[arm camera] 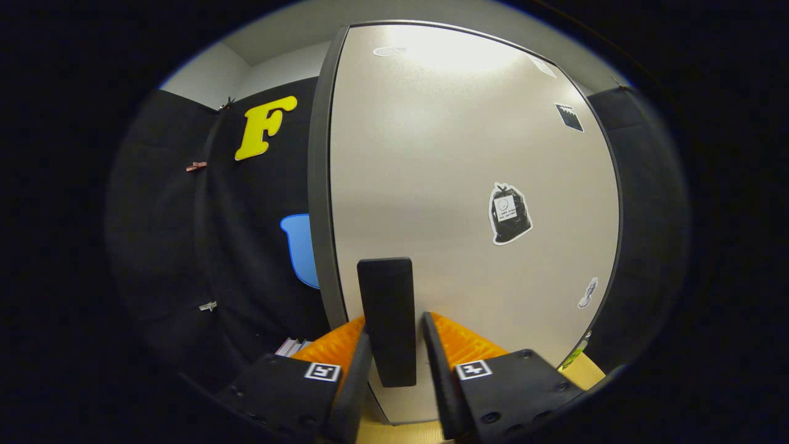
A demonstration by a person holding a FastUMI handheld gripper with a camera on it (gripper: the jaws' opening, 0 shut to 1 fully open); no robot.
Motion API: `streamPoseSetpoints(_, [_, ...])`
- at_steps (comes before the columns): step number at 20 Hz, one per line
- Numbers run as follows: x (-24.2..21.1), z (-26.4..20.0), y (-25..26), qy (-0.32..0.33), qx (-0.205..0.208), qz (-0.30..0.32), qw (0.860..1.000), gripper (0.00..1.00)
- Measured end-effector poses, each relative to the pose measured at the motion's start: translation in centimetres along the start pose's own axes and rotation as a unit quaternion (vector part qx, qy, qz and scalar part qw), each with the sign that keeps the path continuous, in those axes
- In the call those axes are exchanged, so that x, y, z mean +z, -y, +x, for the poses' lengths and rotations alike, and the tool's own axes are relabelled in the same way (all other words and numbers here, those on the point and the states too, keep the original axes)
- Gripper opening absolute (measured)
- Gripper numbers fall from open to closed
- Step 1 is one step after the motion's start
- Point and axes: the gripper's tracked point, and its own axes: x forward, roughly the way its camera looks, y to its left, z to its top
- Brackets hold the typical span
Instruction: Open the shoe cabinet door, grab the shoes and put them into the shoe cabinet, then close the shoe cabinet door.
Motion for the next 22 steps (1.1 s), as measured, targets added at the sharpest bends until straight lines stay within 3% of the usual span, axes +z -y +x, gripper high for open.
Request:
streamPoseSetpoints(2, [-0.1, 0.1, 0.0, 0.004, -0.003, -0.008, 1.000, 0.40])
streamPoseSetpoints(5, [-0.2, 0.2, 0.1, -0.001, 0.002, -0.004, 1.000, 0.36])
streamPoseSetpoints(6, [-0.2, 0.1, 0.1, -0.002, 0.003, -0.006, 1.000, 0.28])
streamPoseSetpoints(11, [-0.3, -1.1, 0.2, -0.009, 0.014, 0.002, 1.000, 0.28])
streamPoseSetpoints(22, [-0.5, -8.7, 2.8, -0.021, 0.062, 0.028, 0.997, 0.28])
